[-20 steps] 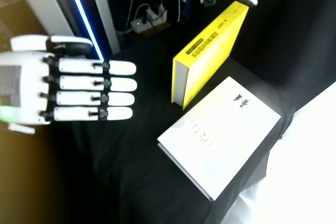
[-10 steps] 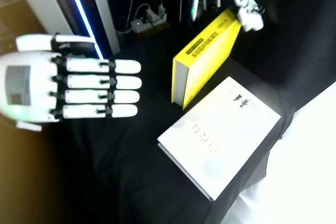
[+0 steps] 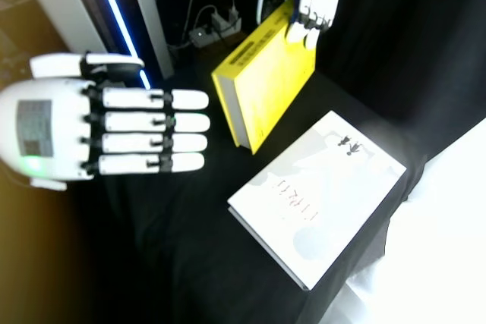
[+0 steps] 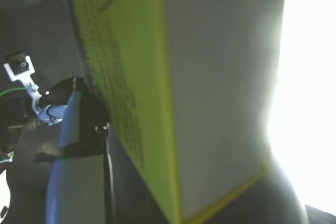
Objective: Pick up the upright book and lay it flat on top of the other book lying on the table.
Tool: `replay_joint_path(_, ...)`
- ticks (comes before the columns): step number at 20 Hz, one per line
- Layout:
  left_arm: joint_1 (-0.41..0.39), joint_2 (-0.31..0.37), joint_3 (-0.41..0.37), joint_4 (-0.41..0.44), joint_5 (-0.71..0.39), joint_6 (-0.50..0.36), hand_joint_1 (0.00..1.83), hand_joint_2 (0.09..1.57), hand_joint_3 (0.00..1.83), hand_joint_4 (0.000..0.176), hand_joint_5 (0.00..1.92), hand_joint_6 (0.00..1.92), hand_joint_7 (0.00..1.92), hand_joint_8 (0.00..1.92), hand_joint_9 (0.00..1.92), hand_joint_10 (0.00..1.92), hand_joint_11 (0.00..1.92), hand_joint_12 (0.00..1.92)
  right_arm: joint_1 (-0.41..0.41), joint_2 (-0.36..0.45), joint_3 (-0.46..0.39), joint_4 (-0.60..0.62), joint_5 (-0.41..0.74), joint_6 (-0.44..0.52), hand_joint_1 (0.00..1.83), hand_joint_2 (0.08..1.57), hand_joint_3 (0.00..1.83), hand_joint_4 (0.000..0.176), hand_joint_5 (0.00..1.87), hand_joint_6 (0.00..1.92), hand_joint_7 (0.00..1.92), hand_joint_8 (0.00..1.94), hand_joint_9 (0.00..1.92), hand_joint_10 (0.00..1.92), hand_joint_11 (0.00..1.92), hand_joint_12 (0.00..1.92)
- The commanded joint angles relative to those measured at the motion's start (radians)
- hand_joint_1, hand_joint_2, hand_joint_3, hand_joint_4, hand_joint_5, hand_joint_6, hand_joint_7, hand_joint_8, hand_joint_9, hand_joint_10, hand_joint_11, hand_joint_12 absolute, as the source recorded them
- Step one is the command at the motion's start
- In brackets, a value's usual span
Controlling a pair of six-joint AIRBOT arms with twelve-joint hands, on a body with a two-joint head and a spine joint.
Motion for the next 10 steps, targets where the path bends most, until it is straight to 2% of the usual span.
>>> replay_joint_path(1,-0.01,0.009,-0.01,0.056,-0.184,-0.01,1.24,1.18,0.0,0.0,0.78,1.09,0.96,1.28,0.98,1.3,0.84,1.66,0.015,-0.007,0.001,0.048,0.141,0.008,0.06,1.36,0.0,0.011,0.0,0.0,0.02,0.0,0.01,0.08,0.0,0.37)
replay_joint_path(2,-0.011,0.009,-0.013,0.072,-0.197,-0.01,1.25,1.16,0.0,0.0,0.79,1.09,0.99,1.2,1.01,1.19,0.85,1.58,0.016,-0.012,0.002,0.054,0.16,0.008,0.08,1.35,0.0,0.008,0.0,0.0,0.02,0.0,0.0,0.04,0.0,0.09)
replay_joint_path(3,-0.012,0.009,-0.014,0.08,-0.203,-0.01,1.25,1.16,0.0,0.0,0.79,1.08,1.01,1.18,1.05,1.15,0.88,1.55,0.016,-0.014,0.002,0.061,0.176,0.008,0.15,1.31,0.0,0.0,0.0,0.0,0.03,0.0,0.0,0.01,0.0,0.02)
replay_joint_path(4,-0.021,0.008,-0.014,0.092,-0.202,-0.01,1.25,1.16,0.0,0.0,0.78,1.08,0.99,1.22,1.06,1.18,0.89,1.58,0.025,-0.016,0.001,0.062,0.198,0.009,0.22,1.28,0.0,0.02,0.0,0.0,0.0,0.0,0.0,0.0,0.0,0.0)
replay_joint_path(5,-0.034,0.002,-0.006,0.094,-0.187,-0.01,1.25,1.18,0.0,0.0,0.76,1.09,0.97,1.27,1.06,1.25,0.89,1.64,0.043,-0.018,0.0,0.055,0.215,0.011,0.25,1.26,0.0,0.0,0.0,0.0,0.0,0.0,0.0,0.0,0.0,0.0)
replay_joint_path(6,-0.041,-0.007,0.003,0.091,-0.171,-0.01,1.35,1.15,0.0,0.0,0.76,1.02,0.95,1.14,0.99,1.33,0.86,1.61,0.075,-0.022,-0.003,0.038,0.223,0.014,0.22,1.23,0.0,0.0,0.0,0.0,0.0,0.0,0.0,0.0,0.0,0.0)
replay_joint_path(8,-0.052,-0.019,0.02,0.07,-0.145,-0.01,1.24,1.2,0.0,0.0,0.78,1.01,0.89,1.43,1.05,1.55,0.97,1.84,0.138,-0.035,-0.006,-0.02,0.223,0.024,0.38,1.18,0.0,0.0,0.0,0.0,0.0,0.0,0.0,0.0,0.0,0.0)
replay_joint_path(9,-0.059,-0.025,0.028,0.06,-0.134,-0.01,1.24,1.2,0.0,0.0,0.77,1.02,0.88,1.45,1.02,1.58,0.95,1.86,0.159,-0.043,-0.007,-0.046,0.224,0.039,0.5,1.11,0.0,0.0,0.0,0.0,0.0,0.0,0.0,0.0,0.0,0.0)
replay_joint_path(10,-0.073,-0.036,0.037,0.057,-0.121,-0.01,1.24,1.19,0.0,0.0,0.82,1.16,0.86,1.32,1.04,1.65,0.99,1.91,0.176,-0.054,-0.007,-0.072,0.224,0.06,0.22,1.16,0.0,0.0,0.0,0.0,0.0,0.0,0.0,0.0,0.0,0.0)
